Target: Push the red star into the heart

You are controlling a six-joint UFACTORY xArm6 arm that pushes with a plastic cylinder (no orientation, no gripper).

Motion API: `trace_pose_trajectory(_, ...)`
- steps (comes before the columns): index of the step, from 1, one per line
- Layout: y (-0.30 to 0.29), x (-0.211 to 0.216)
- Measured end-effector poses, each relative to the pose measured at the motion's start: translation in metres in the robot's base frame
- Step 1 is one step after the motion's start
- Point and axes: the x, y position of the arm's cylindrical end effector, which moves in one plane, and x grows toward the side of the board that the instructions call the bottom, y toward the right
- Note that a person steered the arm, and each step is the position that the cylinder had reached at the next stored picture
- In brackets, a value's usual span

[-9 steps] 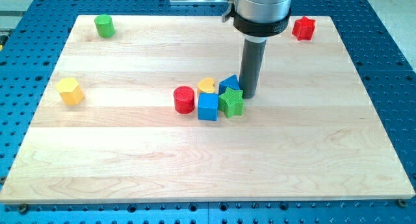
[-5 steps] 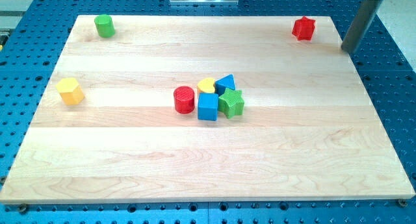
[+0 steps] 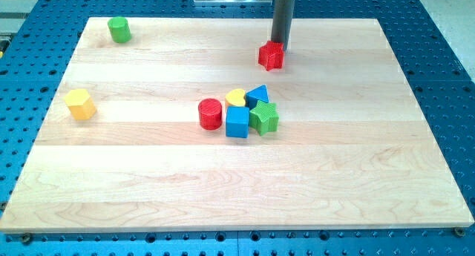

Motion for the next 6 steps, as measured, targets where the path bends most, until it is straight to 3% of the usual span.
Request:
trace_pose_trajectory(1, -0.074, 0.053)
trace_pose_trajectory(2, -0.076, 0.051)
trace_pose_trajectory(3, -0.035, 0.019)
trace_pose_trajectory(6, 0.011, 0.052)
